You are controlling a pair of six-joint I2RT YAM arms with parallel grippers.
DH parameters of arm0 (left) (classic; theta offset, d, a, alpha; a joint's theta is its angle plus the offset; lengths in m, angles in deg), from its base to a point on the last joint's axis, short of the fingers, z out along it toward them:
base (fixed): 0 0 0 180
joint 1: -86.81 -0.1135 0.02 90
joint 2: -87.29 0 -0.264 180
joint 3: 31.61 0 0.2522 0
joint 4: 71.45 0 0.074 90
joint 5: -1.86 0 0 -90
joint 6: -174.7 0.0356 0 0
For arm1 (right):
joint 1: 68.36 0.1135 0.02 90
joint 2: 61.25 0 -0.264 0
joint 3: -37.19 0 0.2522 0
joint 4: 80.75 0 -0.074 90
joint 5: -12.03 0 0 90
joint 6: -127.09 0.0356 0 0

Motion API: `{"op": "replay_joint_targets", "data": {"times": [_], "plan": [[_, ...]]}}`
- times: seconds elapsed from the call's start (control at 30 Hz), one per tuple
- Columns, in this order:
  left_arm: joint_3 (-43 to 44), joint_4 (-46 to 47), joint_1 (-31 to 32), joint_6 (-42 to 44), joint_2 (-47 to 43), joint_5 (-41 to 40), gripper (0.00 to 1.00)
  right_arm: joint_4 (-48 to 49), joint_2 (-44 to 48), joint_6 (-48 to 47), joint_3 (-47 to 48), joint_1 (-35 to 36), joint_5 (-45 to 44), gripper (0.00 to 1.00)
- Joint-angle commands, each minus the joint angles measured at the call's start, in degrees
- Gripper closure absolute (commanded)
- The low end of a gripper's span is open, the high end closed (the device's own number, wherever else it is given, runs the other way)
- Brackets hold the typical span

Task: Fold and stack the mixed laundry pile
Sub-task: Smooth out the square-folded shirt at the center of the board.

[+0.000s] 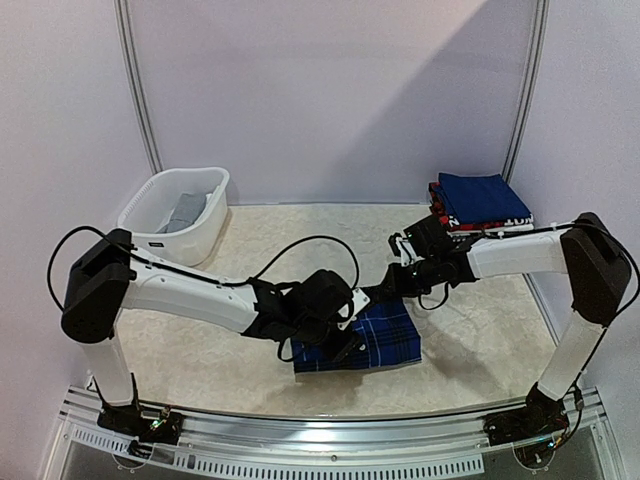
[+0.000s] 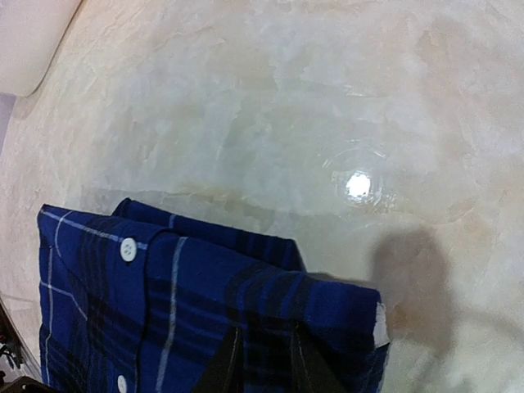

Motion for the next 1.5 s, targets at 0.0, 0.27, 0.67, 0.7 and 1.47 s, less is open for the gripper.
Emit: {"op": "replay_joint_targets", "data": {"times": [0.0, 0.27, 0.67, 0.7, 1.47], "plan": [[-4.1, 2.8, -0.1, 0.4, 1.8, -0.5, 0.57, 3.4, -4.6, 0.4, 1.2, -2.6, 4.2, 0.79], [-10.1, 8.8, -0.2, 0.0, 3.6, 2.5, 0.58, 5.0, -10.3, 1.4, 1.1, -3.3, 3.8, 0.8], [-6.8, 0.6, 0.3, 0.1, -7.0, 0.3, 0.54, -5.6, 3.3, -0.8, 4.2, -0.6, 0.6, 0.76], [-7.0, 0.1, 0.4, 0.0, -7.9, 0.2, 0.53, -6.7, 5.3, -0.9, 4.3, 0.5, -0.4, 0.76], [-22.0, 2.7, 1.5, -5.8, -12.5, -3.6, 0.64, -4.8, 7.2, 3.5, -6.6, 20.1, -1.8, 0.76]]}}
